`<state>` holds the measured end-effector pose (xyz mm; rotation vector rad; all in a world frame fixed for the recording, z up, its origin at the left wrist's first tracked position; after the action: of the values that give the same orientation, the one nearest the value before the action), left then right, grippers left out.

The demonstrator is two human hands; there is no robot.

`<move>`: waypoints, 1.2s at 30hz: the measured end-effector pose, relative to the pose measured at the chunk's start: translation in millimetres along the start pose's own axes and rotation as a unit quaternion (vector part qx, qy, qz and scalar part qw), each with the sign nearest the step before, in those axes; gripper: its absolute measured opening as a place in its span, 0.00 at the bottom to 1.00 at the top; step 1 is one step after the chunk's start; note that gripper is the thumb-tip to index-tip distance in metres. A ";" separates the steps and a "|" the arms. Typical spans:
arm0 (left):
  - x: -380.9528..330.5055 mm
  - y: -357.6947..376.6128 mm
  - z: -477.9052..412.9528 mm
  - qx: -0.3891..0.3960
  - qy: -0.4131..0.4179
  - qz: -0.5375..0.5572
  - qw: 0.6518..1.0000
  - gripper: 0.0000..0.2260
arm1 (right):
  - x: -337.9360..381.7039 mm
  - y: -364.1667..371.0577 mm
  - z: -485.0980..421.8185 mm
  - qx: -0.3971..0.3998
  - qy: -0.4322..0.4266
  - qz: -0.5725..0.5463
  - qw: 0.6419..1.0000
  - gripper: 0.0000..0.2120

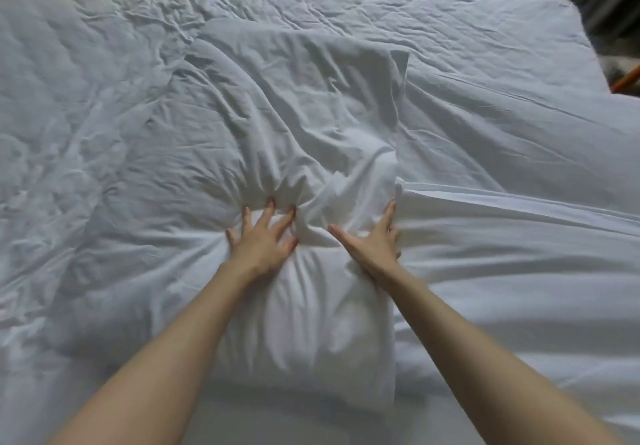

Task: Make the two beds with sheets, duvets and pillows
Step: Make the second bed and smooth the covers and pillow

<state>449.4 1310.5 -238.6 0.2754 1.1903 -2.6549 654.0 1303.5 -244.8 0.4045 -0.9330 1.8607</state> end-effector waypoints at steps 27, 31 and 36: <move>33.3 -33.1 40.1 -0.165 0.042 0.002 0.985 0.24 | 22.5 62.5 54.8 -0.102 -0.261 0.362 0.889 0.26; 54.1 -12.3 19.5 -0.183 0.006 -0.006 0.983 0.25 | 18.8 102.1 41.3 -0.033 -0.275 0.437 0.855 0.27; 154.4 11.7 20.9 -0.244 -0.099 -0.014 0.965 0.25 | -47.1 52.3 17.9 -0.077 -0.190 0.468 0.860 0.31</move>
<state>302.9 1268.4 -273.0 -0.0885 1.7222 -2.2422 628.1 1248.9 -285.0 0.2243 -1.7572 2.5911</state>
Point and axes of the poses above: each hand's wrist, its own z-axis away from the middle knuckle, its own y-axis out of the palm, x = y × z, the point moved 2 cm from there along -z, towards the middle knuckle, and after that the axes turned 10 degrees about x, right-handed, at the moved point
